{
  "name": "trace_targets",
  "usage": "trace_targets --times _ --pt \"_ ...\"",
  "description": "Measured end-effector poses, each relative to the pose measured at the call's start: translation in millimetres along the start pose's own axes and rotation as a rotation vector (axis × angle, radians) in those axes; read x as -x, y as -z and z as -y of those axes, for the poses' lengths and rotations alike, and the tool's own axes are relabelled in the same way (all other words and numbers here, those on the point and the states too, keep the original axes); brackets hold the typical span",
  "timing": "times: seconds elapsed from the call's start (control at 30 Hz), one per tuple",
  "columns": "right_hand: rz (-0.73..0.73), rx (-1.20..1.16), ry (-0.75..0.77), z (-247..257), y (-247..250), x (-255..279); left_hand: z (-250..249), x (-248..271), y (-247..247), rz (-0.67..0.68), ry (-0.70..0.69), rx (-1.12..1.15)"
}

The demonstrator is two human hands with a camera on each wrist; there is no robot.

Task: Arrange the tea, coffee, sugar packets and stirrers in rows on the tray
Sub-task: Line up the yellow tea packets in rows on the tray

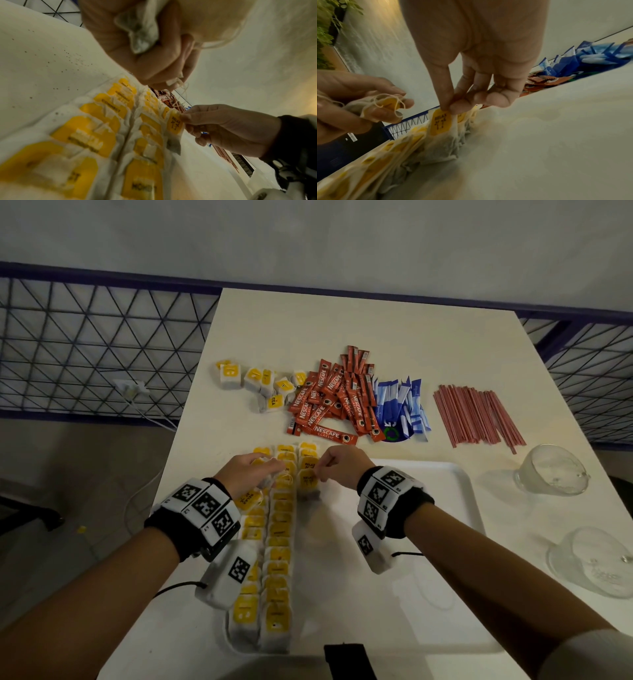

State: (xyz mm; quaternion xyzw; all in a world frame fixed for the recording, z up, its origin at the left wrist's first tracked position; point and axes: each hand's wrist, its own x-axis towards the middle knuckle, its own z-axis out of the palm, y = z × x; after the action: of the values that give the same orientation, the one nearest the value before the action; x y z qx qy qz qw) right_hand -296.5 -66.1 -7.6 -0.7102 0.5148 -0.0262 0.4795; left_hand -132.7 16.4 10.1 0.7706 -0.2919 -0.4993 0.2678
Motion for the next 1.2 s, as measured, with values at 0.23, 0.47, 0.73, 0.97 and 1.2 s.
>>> trace_targets --times 0.23,0.47,0.73,0.97,1.2 --pt "-0.019 0.025 -0.113 2 -2 -8 0 -6 -2 0.017 0.018 -0.023" --pt "0.035 0.041 -0.169 4 -5 -12 4 -11 -1 0.036 0.016 -0.031" --pt "-0.036 -0.026 -0.136 7 14 -5 3 -13 3 0.033 0.037 0.020" --pt "0.095 -0.177 0.018 25 19 28 -15 -13 2 0.011 0.099 0.268" --pt "0.267 -0.321 0.041 57 -4 50 -25 -8 -6 0.072 0.216 0.616"
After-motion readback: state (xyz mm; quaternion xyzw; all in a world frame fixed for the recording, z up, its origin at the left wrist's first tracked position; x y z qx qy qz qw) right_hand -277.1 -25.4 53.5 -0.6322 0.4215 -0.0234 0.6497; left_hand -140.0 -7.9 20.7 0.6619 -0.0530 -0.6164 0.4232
